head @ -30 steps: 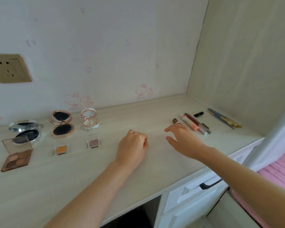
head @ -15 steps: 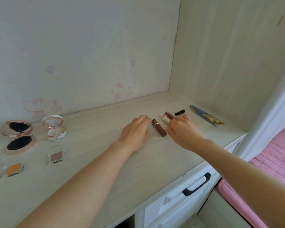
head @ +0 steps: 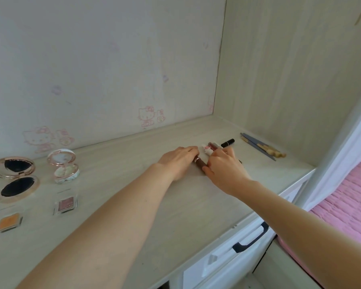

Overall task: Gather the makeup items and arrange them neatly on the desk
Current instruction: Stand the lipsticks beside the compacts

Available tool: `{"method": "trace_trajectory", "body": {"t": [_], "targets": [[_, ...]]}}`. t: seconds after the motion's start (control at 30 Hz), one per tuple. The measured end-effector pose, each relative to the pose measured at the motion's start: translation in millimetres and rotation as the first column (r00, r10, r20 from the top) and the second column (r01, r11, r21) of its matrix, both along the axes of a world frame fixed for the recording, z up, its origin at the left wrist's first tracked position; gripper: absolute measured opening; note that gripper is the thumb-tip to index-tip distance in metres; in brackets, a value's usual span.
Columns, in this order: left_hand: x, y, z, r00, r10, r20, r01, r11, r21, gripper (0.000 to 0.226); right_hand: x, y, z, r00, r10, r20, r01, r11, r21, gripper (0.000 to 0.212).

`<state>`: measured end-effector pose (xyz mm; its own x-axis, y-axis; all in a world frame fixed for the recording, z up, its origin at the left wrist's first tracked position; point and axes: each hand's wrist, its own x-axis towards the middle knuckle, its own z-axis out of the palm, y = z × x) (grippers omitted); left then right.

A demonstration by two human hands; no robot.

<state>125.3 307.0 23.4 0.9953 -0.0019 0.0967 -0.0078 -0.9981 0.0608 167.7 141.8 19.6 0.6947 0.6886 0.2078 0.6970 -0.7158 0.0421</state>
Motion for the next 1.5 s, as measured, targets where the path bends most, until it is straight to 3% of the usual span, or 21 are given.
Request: {"method": "trace_trajectory", "body": {"t": [0.1,0.33,0.57,0.77,1.07,1.23,1.5], "targets": [[-3,-2,3,0.999,0.028,0.026,-0.028,1.000,-0.005,0.029,-5,1,2,1.000,-0.008,-0.009,0.009,1.000,0.030,0.038],[-23,3,8,0.998,0.045,0.052,-0.039,0.993,-0.109,0.027,-18,0,7,0.997,0.008,-0.082,0.011,0.973,0.230,0.023],[-72,19,29,0.995,0.042,0.093,-0.013,0.956,-0.292,0.012,-47,12,16,0.949,0.062,-0.310,0.118,0.842,0.527,0.006],[-135,43,33,0.981,0.147,0.129,-0.058,0.850,-0.524,0.004,-87,37,27,0.857,0.267,-0.441,0.152,0.687,0.711,0.014],[-259,76,5,0.903,0.373,0.212,-0.104,0.671,-0.734,0.015,-173,89,23,0.672,0.503,-0.543,0.089,0.673,0.734,0.018],[-321,93,1,0.869,0.428,0.249,-0.143,0.697,-0.702,0.023,-220,121,18,0.604,0.574,-0.553,0.024,0.681,0.732,0.013],[-388,117,-7,0.815,0.498,0.296,-0.251,0.764,-0.595,0.011,-272,166,9,0.526,0.635,-0.566,-0.097,0.705,0.702,0.013]]}}
